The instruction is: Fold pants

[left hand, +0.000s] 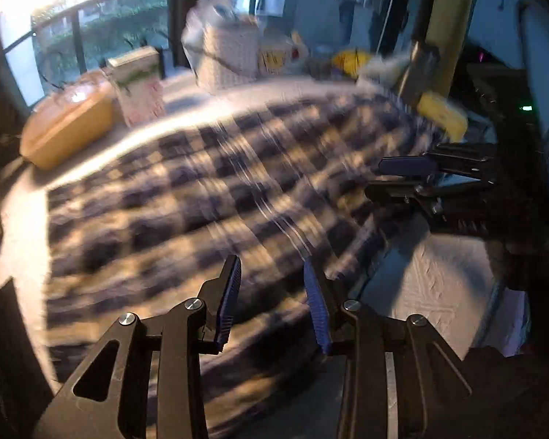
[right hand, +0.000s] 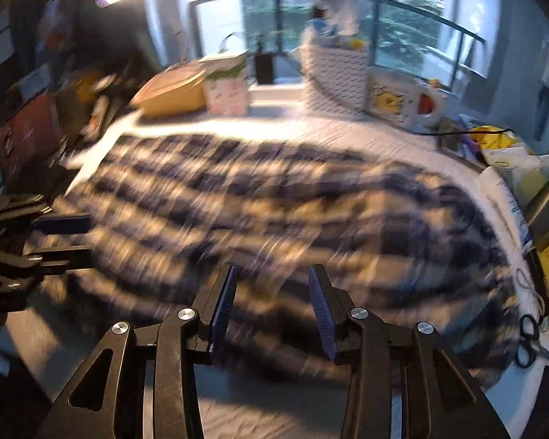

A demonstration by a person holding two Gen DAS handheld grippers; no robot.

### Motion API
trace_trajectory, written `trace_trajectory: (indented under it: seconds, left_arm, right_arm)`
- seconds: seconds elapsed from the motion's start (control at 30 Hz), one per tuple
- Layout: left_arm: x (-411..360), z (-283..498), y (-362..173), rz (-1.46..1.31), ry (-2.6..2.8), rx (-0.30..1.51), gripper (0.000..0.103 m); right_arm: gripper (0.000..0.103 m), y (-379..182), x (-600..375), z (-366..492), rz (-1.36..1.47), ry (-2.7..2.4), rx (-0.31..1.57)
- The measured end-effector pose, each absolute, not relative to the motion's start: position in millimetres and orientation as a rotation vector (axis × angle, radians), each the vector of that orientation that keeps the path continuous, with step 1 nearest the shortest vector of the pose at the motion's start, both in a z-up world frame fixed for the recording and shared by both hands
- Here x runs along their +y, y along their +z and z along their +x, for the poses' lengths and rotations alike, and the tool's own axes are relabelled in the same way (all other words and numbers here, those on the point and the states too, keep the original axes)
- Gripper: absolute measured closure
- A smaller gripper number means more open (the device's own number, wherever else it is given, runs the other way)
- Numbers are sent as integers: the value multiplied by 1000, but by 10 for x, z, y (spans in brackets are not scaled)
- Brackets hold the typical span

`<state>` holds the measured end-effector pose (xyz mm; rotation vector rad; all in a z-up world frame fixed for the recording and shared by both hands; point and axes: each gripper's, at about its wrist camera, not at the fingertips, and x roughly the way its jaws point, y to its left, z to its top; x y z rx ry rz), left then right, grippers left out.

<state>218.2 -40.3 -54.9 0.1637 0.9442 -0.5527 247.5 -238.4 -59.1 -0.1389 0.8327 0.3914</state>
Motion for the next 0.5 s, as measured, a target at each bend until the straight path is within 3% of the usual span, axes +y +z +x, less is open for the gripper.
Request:
trace_trajectory:
  seconds: [0.13,0.3,0.37,0.5]
  left_arm:
    - [-546,2178,-795,219,-518,985,67]
    - [-542,2094,-765,240,-515,971,63]
    - [-544,2132,-762,241,-498,974,55]
    - [-452,2286,-821,209,-413,990,54]
  right_arm:
    - [60,-926,-2360,2362,-194,361,879]
    - [59,-941,-2478,2206,-189,379,871]
    - [60,-943,-2515,2159,-189,386,867]
    - [59,-910,-2565,2097,-184,370,870]
